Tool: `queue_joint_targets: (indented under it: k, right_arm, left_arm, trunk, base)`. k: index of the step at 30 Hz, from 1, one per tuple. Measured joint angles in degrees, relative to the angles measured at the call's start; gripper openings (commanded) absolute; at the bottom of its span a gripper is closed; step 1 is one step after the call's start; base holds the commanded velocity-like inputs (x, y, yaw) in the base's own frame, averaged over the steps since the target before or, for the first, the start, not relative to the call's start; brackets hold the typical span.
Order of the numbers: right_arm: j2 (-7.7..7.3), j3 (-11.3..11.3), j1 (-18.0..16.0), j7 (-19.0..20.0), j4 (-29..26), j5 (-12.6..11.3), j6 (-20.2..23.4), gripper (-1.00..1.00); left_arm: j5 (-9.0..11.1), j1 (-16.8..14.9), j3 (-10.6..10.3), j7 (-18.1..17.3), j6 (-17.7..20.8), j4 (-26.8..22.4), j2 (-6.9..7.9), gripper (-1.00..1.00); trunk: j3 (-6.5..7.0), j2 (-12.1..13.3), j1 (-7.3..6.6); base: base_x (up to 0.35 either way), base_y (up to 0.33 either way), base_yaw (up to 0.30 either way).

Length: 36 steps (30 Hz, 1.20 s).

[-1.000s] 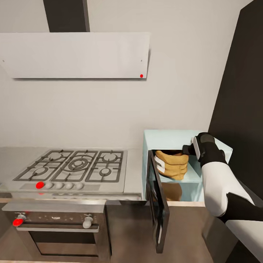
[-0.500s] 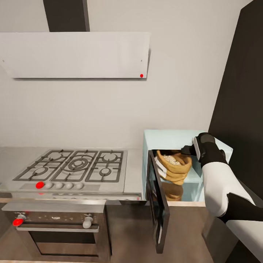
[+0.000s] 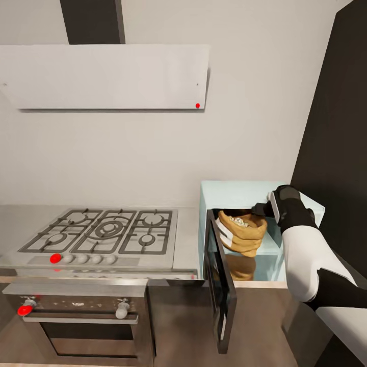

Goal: In the kitchen, take the popcorn bag from the countertop, put it into the microwave, and heat it until the popcorn is cooked so the cooked popcorn ends up inside the bag.

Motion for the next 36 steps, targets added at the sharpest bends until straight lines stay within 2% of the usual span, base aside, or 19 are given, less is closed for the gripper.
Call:
queue_joint_targets:
  k: [2,4,6,7,8,18,20,22,23,26,29,33,35,36]
  right_arm:
    - [0.24,0.1,-1.5,0.3,2.1,-0.6,0.0,1.00]
    - [0.34,0.1,-2.2,0.4,1.1,-1.1,0.0,1.00]
    - [0.36,0.0,-2.2,0.4,-3.0,-1.4,0.0,1.00]
    - [0.36,0.0,-2.3,0.4,-9.4,-1.5,0.0,1.00]
    - [0.37,0.0,-2.3,0.5,-10.0,-1.7,0.0,1.00]
    - [0.71,0.1,-1.8,0.5,-9.2,-1.7,0.0,1.00]
    - [0.76,0.1,-0.8,0.5,-9.1,-1.7,0.0,1.00]
    - [0.73,0.1,1.8,0.5,-9.1,-1.7,0.0,1.00]
    - [0.77,0.1,4.4,0.5,-9.1,-1.6,0.0,1.00]
    - [0.86,0.1,6.7,0.8,-9.1,-1.7,0.0,1.00]
    - [1.79,0.2,12.0,1.4,-7.5,-1.7,0.0,1.00]
    - [2.53,0.3,14.3,4.7,-5.0,-1.8,0.0,1.00]
    - [2.77,0.3,14.6,8.0,-4.2,-1.8,-5.3,1.00]
    - [3.24,0.3,14.7,10.0,-2.5,-1.9,-12.2,1.00]
  left_arm:
    - [-0.1,0.0,0.0,0.0,0.0,0.0,-0.02,1.00]
    - [-0.1,0.0,0.1,0.0,0.0,0.0,-0.07,1.00]
    - [-0.1,0.0,0.1,0.0,0.0,0.0,-0.08,1.00]
    - [-0.1,0.0,0.1,0.0,0.0,0.0,-0.08,1.00]
    - [-0.1,0.0,0.1,0.0,0.0,0.0,-0.09,1.00]
    - [-0.1,0.0,0.1,0.0,0.0,0.0,-0.09,1.00]
    - [-0.1,0.0,0.1,0.0,0.0,0.0,-0.09,1.00]
    - [-0.1,0.0,0.0,0.0,0.0,0.0,-0.09,1.00]
    - [-0.1,0.0,0.1,0.0,0.0,0.0,-0.05,1.00]
    - [-0.1,0.0,0.1,0.0,0.0,0.0,-0.01,1.00]
    - [-0.1,0.0,0.1,0.0,0.0,0.0,0.00,1.00]
    - [-0.1,0.0,0.1,0.0,0.0,0.0,0.00,1.00]
    - [0.0,0.0,0.1,0.0,0.0,0.0,0.00,1.00]
    - [0.0,0.0,0.1,0.0,0.0,0.0,0.00,1.00]
  trunk:
    - [0.00,0.0,0.03]
    - [0.00,0.0,0.04]
    - [0.00,0.0,0.04]
    - [0.03,0.0,0.03]
    - [0.02,0.0,0.03]
    - [0.02,0.0,0.04]
    - [0.01,0.0,0.04]
    - [0.01,0.0,0.03]
    - [0.00,0.0,0.02]
    - [0.01,0.0,0.01]
    - [0.00,0.0,0.00]
    - [0.01,0.0,0.00]
    - [0.01,0.0,0.00]
    - [0.01,0.0,0.00]
  base:
    - [-0.291,0.000,0.000]
    - [-0.330,0.000,0.000]
    - [-0.340,0.000,0.000]
    - [-0.343,0.000,0.000]
    - [-0.344,0.000,0.000]
    - [-0.345,0.000,0.000]
    - [-0.344,0.000,0.000]
    - [-0.264,0.000,0.000]
    - [-0.103,0.000,0.000]
    - [-0.043,0.000,0.000]
    - [-0.007,0.000,0.000]
    - [-0.001,0.000,0.000]
    - [0.000,0.000,0.000]
    - [0.000,0.000,0.000]
